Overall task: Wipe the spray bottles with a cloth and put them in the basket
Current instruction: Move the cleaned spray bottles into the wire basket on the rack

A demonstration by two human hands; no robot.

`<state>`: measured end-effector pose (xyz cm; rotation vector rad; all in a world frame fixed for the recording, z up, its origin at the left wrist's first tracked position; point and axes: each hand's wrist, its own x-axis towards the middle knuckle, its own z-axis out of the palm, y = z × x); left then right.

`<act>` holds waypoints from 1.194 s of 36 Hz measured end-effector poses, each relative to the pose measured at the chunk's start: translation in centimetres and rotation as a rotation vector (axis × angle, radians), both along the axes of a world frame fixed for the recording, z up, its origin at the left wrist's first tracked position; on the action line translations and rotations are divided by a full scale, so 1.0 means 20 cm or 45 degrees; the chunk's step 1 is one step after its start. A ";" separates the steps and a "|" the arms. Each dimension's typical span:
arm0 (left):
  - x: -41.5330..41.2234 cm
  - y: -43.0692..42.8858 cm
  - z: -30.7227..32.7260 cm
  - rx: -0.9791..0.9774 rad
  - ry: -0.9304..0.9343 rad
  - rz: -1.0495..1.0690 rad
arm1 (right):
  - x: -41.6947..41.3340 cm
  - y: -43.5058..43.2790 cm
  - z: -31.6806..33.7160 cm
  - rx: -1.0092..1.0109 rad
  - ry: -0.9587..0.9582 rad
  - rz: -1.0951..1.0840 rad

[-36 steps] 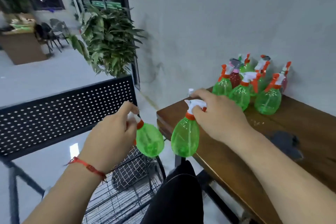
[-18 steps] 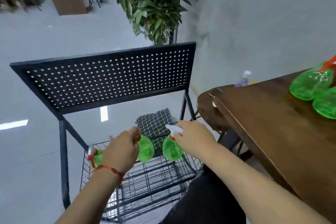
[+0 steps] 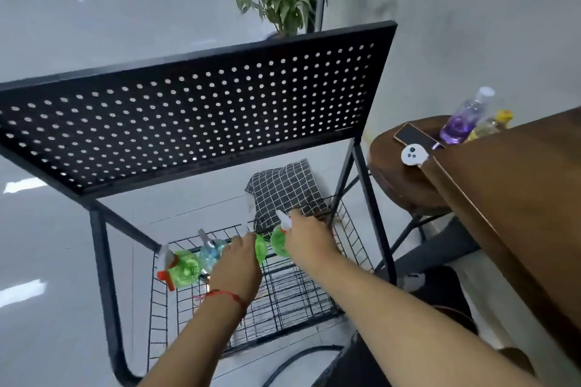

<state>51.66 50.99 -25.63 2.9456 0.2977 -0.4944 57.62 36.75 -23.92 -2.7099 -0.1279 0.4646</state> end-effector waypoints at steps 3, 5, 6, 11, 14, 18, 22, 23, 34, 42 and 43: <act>0.02 0.01 -0.02 -0.037 0.012 0.030 | 0.01 0.00 -0.04 0.051 0.021 -0.021; 0.02 0.02 -0.03 -0.049 0.042 0.043 | 0.01 0.00 -0.05 0.093 0.024 -0.025; 0.02 0.02 -0.03 -0.065 0.058 0.050 | 0.00 -0.01 -0.06 0.109 0.023 -0.025; 0.01 0.04 -0.03 -0.150 0.085 0.056 | -0.01 -0.04 -0.05 0.121 0.024 -0.010; -0.01 0.01 0.02 -0.082 0.085 -0.003 | -0.03 -0.07 -0.01 0.112 0.033 0.024; -0.03 -0.02 0.14 -0.025 0.053 -0.037 | -0.09 -0.12 0.07 0.122 0.000 0.072; -0.06 -0.08 0.33 -0.078 0.003 -0.051 | -0.15 -0.20 0.18 0.125 -0.052 0.054; -0.07 -0.11 0.39 -0.096 -0.018 -0.073 | -0.16 -0.23 0.21 0.121 -0.066 0.045; -0.19 -0.63 0.87 -0.496 -0.366 -0.481 | -0.47 -0.80 0.73 0.111 -0.222 -0.254; -0.13 -1.20 1.25 -0.594 -0.538 -0.856 | -0.72 -1.36 1.23 0.108 -0.533 -0.511; -0.11 -1.28 1.30 -0.587 -0.553 -0.898 | -0.74 -1.43 1.29 0.100 -0.569 -0.530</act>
